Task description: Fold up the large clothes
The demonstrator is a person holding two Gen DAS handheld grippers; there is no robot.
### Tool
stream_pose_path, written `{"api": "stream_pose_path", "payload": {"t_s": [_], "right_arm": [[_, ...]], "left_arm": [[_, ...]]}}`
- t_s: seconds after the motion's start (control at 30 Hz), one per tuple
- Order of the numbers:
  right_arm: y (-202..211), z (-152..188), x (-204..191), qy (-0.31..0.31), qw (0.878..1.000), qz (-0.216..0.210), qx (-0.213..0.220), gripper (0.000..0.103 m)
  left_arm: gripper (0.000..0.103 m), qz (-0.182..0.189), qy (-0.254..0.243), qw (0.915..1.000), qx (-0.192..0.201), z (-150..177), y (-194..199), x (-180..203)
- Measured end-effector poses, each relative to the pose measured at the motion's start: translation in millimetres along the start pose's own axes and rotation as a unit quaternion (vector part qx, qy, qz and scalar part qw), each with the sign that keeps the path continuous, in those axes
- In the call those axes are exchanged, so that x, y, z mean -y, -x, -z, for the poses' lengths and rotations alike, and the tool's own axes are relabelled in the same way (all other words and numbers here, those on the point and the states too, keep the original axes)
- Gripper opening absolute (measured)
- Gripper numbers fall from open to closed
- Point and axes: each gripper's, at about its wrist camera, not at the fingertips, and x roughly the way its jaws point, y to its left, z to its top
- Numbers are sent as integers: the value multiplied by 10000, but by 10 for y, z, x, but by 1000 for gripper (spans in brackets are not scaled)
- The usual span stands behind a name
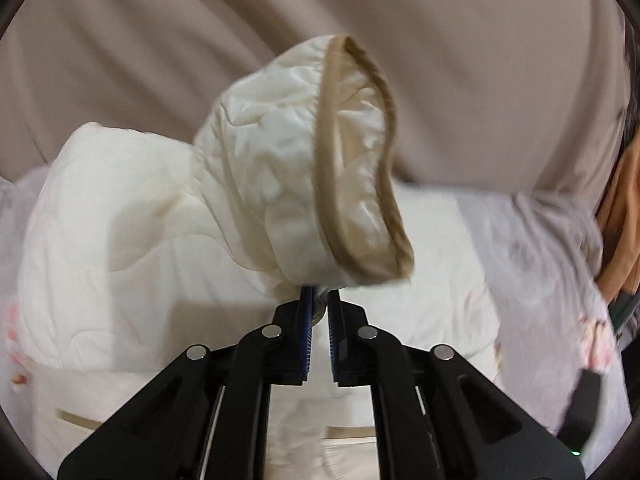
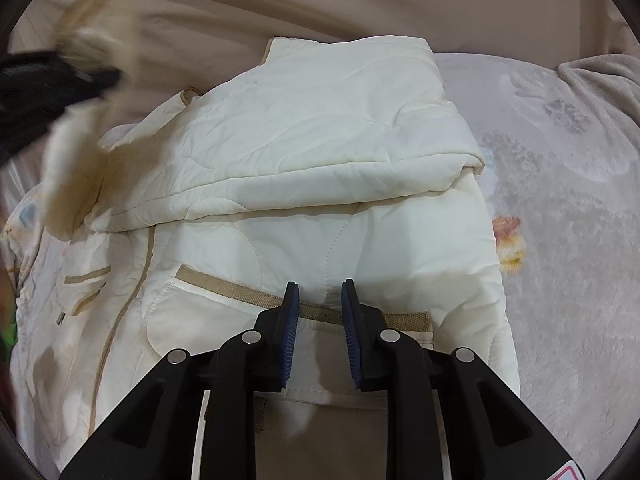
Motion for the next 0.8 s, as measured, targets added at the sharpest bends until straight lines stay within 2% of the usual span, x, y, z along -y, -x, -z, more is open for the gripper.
{"api": "stream_pose_path", "payload": {"t_s": [0.07,0.17,0.23,0.27,0.3,0.37,0.4,0.47,0.53,0.63,0.73,0.8], "right_arm": [[5,-1,10,-20,10000,-59,4,22],[13,3,23,-28,9999,-120,15,25],[18,4,35,-39,9998,-188,17,30],[31,5,45,-48,9997,-222,37,33],[47,2,52,-64,9996,-263,72,39],[137,0,92,-145,9992,-286,256,47],[195,-12,113,-190,9987,-313,365,50],[314,-64,135,-245,9974,-373,569,54],[413,-174,136,-294,9962,-387,722,64],[428,-431,114,-397,9949,-569,726,67],[302,-730,70,-612,9932,-772,621,73],[124,-871,80,-872,9917,-814,483,75]], "left_arm": [[9,-144,-57,9994,-312,246,-310,138],[10,-364,-282,9989,-124,441,-432,223],[21,-158,-305,9994,-90,436,-341,225],[35,103,-220,9996,-119,412,-266,203],[56,338,-119,9993,-108,394,-150,136],[83,480,46,9988,104,382,155,-104],[89,514,101,9983,258,380,325,-231],[91,556,157,9975,400,377,555,-462],[93,432,338,9976,420,353,700,-815],[93,129,999,9947,189,351,785,-1516],[93,-10,1943,9809,20,456,757,-2145],[93,-18,2516,9678,-80,537,708,-2498]]}}
